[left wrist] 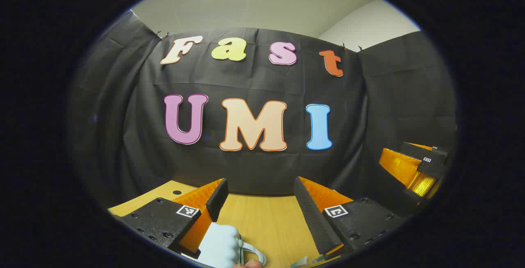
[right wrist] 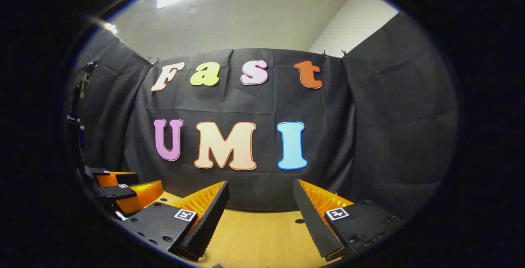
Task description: First open the suitcase, pack the skin care products into it, and then close the suitcase.
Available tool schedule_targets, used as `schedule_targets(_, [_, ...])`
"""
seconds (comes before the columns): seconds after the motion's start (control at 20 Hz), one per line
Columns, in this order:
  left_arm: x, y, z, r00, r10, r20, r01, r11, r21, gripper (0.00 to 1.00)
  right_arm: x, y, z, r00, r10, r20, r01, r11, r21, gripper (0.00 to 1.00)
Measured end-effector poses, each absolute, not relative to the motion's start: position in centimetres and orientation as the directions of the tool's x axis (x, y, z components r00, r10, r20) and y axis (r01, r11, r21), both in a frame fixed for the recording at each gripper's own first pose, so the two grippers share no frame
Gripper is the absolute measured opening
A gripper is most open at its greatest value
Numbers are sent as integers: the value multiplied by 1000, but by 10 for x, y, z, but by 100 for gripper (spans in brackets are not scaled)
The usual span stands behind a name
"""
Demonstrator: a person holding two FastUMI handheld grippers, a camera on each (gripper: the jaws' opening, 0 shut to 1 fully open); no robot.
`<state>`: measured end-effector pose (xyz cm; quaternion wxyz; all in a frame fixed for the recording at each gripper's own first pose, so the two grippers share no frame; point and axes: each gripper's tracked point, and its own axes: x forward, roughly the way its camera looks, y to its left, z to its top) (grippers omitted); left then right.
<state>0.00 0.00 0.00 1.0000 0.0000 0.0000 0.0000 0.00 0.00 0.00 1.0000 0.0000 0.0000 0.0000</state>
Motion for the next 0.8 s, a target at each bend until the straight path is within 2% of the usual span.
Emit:
schedule_targets(0.55, [3, -9, -18, 999, 20, -42, -19, 1000, 25, 95, 7, -10, 3, 999, 33, 23, -32, 999, -43, 98])
schedule_targets(0.8, [-7, -3, -80, 975, 52, -216, -46, 998, 32, 95, 6, -23, -27, 996, 87, -29, -87, 996, -26, 98])
